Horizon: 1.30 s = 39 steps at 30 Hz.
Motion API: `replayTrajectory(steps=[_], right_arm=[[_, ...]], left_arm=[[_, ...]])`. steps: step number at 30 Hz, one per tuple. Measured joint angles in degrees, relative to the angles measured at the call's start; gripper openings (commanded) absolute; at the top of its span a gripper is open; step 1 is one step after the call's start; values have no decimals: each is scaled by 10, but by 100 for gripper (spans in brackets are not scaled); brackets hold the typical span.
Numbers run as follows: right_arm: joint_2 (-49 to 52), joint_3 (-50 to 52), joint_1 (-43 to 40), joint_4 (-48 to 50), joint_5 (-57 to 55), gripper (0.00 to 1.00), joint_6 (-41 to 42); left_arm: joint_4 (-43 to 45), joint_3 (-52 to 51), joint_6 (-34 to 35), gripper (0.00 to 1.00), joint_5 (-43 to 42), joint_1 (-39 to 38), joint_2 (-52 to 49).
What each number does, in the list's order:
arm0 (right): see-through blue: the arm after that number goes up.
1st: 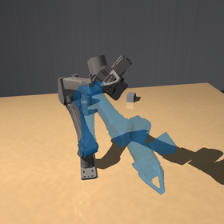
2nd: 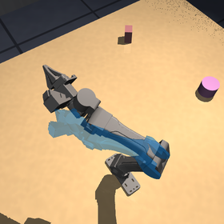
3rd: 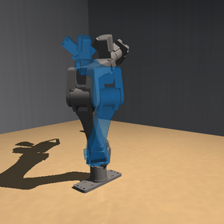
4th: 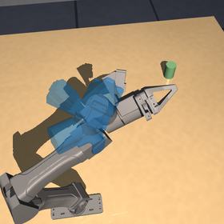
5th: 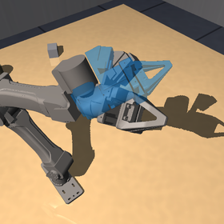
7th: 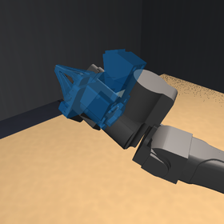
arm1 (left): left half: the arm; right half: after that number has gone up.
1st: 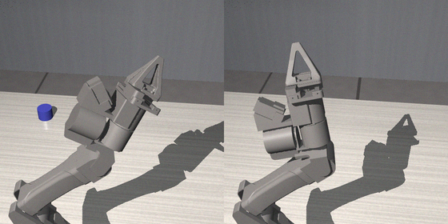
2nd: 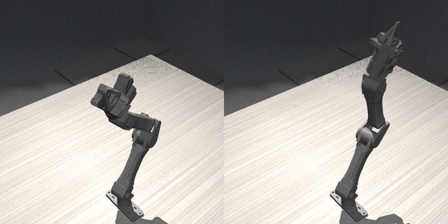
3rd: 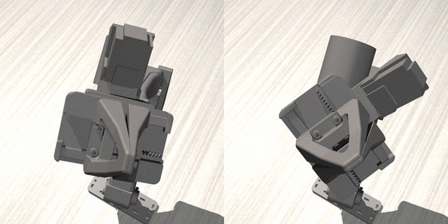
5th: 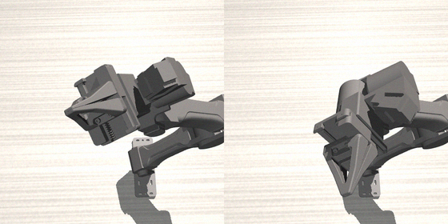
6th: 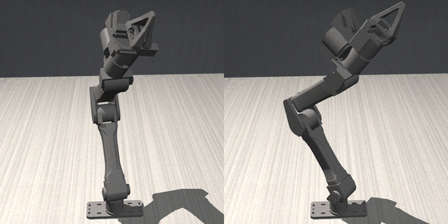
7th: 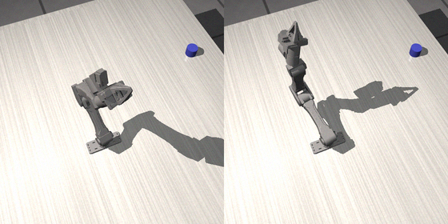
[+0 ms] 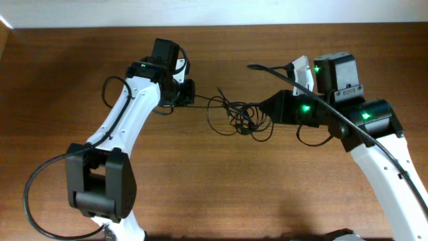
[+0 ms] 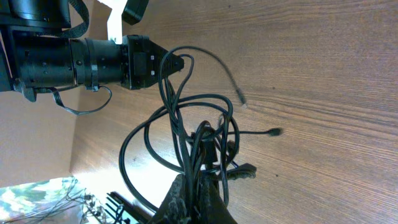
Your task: Untangle cables
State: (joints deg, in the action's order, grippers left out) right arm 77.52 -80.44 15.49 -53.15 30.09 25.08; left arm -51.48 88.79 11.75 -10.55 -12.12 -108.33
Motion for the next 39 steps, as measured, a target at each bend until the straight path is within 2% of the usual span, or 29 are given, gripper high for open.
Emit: replayTrajectory(steps=[2, 3, 5, 6, 7, 8, 9, 10, 11, 15, 16, 17, 18, 21, 23, 27, 28, 32, 36, 37, 39], right_arm=[[0, 0, 0, -4, -28, 4, -1], [2, 0, 0, -8, -44, 4, -1], [17, 0, 4, -13, -70, 4, -1], [43, -2, 19, -12, -88, 4, -1], [75, -2, 32, -6, -102, 11, -2], [111, -2, 48, 12, -112, 31, 0], [127, -2, 54, 14, -115, 69, -3], [137, -2, 58, 17, -117, 94, -4], [137, -2, 58, 22, -118, 100, -3], [137, -8, 52, 16, -90, 99, -28], [137, -35, 23, -9, -76, 99, -43], [135, -71, -16, -69, -68, 99, -52], [132, -104, -53, -101, -66, 99, -56], [122, -156, -195, -163, -67, 99, -74], [122, -156, -238, -189, -67, 99, -97], [122, -156, -244, -200, -83, 99, -119], [122, -156, -244, -204, -94, 99, -120], [123, -156, -244, -211, -117, 99, -131], [123, -156, -244, -229, -122, 99, -155], [123, -156, -244, -231, -123, 99, -161], [123, -156, -244, -232, -123, 99, -164]], left_arm=[[-2, 0, 0, 0, 19, -2, 0], [-2, 0, 0, 4, 20, -2, 0], [-1, 0, -44, 25, -9, 5, -6], [-1, 0, -83, 46, -34, 15, -11], [-6, 0, -153, 62, -82, 41, -24], [-17, 0, -196, 70, -113, 57, -29], [-37, 9, -215, 73, -131, 65, -29], [-55, 27, -227, 78, -141, 71, -30], [-65, 43, -233, 79, -146, 77, -30], [-106, 104, -323, 75, -229, 86, -30], [-115, 104, -364, 70, -272, 75, -30], [-114, 105, -378, 61, -285, 61, -32], [-110, 107, -389, 59, -296, 29, -44], [-89, 108, -398, 56, -293, -66, -86], [-26, 107, -342, 55, -229, -129, -103], [90, 109, -214, 52, -110, -214, -120], [96, 109, -205, 53, -98, -229, -129], [103, 109, -242, 49, -85, -279, -146], [47, 110, -303, 55, -99, -294, -164], [42, 110, -322, 52, -105, -293, -164], [42, 110, -349, 33, -107, -293, -167]])
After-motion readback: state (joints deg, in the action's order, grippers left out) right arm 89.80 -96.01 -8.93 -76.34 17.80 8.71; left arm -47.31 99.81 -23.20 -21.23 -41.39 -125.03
